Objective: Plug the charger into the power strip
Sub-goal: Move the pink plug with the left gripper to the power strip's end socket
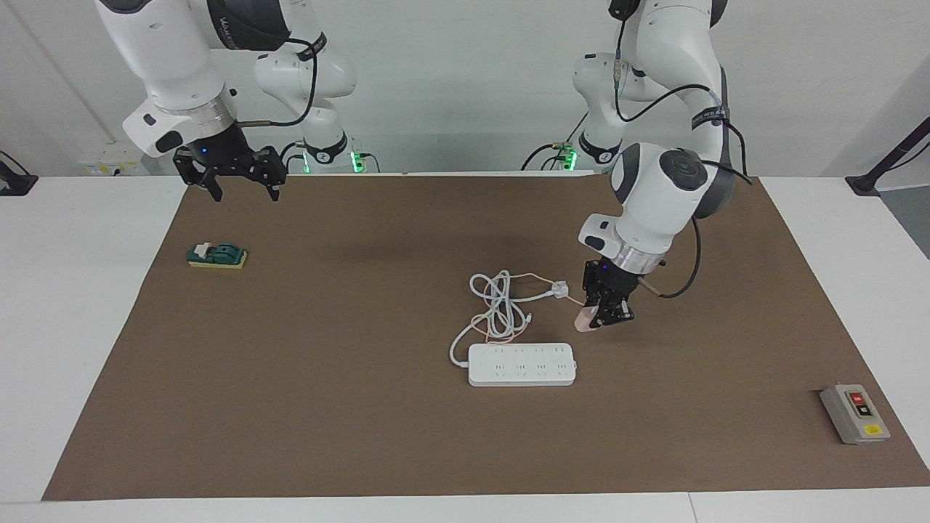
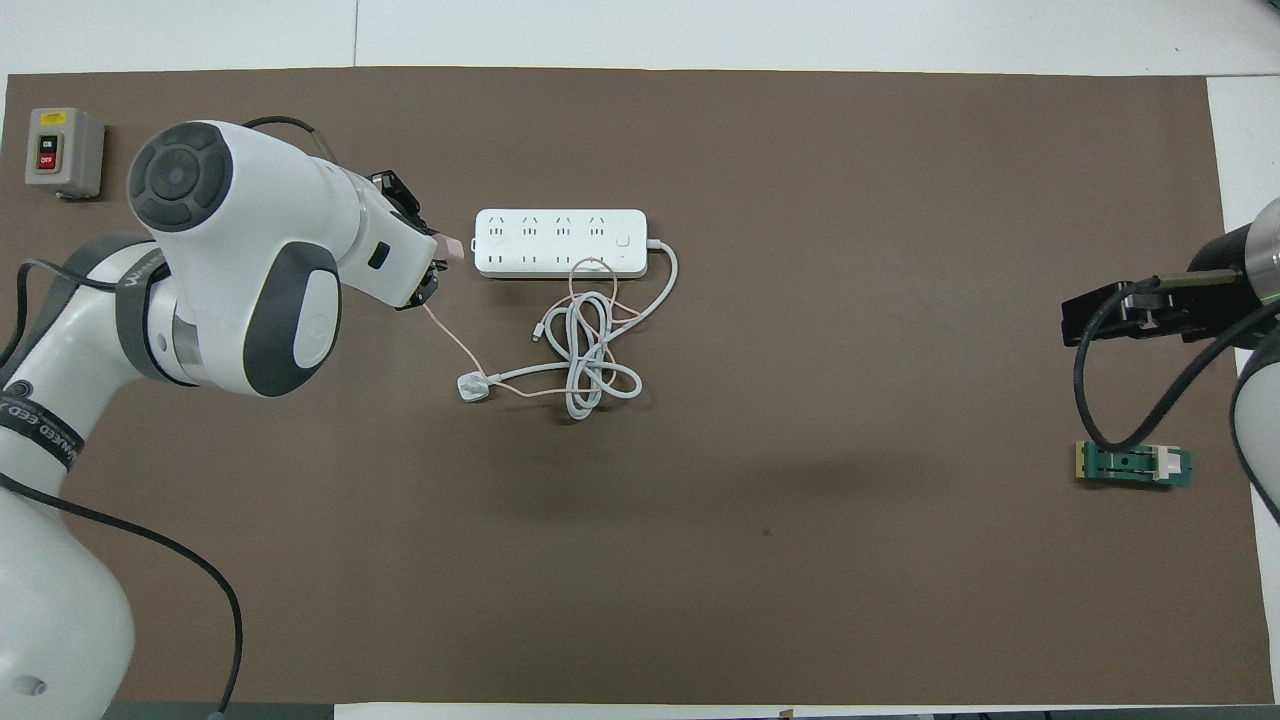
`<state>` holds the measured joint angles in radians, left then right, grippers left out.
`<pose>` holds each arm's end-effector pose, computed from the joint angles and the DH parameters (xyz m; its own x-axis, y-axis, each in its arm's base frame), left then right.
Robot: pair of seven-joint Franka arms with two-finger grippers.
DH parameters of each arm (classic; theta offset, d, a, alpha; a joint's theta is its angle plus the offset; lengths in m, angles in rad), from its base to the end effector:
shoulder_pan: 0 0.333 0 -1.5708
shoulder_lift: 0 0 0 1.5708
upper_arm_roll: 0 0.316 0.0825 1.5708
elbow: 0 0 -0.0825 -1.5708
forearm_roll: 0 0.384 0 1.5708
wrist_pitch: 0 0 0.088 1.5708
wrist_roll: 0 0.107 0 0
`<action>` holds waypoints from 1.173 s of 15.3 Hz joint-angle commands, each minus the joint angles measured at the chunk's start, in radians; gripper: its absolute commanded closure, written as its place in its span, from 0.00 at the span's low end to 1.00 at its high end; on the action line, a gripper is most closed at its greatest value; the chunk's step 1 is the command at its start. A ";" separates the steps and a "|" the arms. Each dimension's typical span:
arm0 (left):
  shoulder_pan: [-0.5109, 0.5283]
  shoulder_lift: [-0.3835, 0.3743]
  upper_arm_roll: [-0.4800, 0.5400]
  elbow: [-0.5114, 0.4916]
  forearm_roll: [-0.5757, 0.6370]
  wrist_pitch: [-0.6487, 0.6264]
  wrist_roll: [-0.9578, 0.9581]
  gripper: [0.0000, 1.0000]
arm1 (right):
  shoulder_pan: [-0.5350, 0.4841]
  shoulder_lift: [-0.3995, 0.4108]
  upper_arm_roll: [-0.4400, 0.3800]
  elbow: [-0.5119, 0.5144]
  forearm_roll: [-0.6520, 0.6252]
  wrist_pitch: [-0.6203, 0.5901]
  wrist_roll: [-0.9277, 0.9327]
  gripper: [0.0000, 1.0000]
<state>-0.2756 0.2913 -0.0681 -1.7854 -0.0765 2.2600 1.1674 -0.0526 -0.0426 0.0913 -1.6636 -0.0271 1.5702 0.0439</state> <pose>0.6140 -0.2183 0.4094 0.0962 -0.9840 0.1502 -0.9844 -0.1164 -0.1319 0.5388 0.0190 0.6040 0.9988 -0.0055 -0.0495 -0.0039 -0.9994 0.0331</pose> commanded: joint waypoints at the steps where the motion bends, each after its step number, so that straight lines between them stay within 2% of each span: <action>1: -0.030 0.034 0.014 0.004 0.052 0.035 0.020 1.00 | -0.024 -0.020 0.008 -0.030 0.004 0.028 -0.021 0.00; 6: -0.027 0.124 0.011 0.087 0.107 0.052 0.023 1.00 | -0.032 -0.014 0.008 -0.018 0.073 0.028 0.008 0.00; 12: -0.057 0.132 0.008 0.078 0.097 0.111 0.008 1.00 | -0.026 -0.023 0.008 -0.022 0.070 0.027 0.005 0.00; 18: -0.068 0.128 0.008 0.061 0.096 0.116 0.008 1.00 | -0.024 -0.026 0.008 -0.030 0.065 0.030 0.005 0.00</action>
<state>-0.3281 0.4154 -0.0728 -1.7169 0.0137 2.3577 1.1781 -0.0662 -0.0472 0.0918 -1.6675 0.0283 1.5828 0.0471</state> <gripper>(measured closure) 0.709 0.000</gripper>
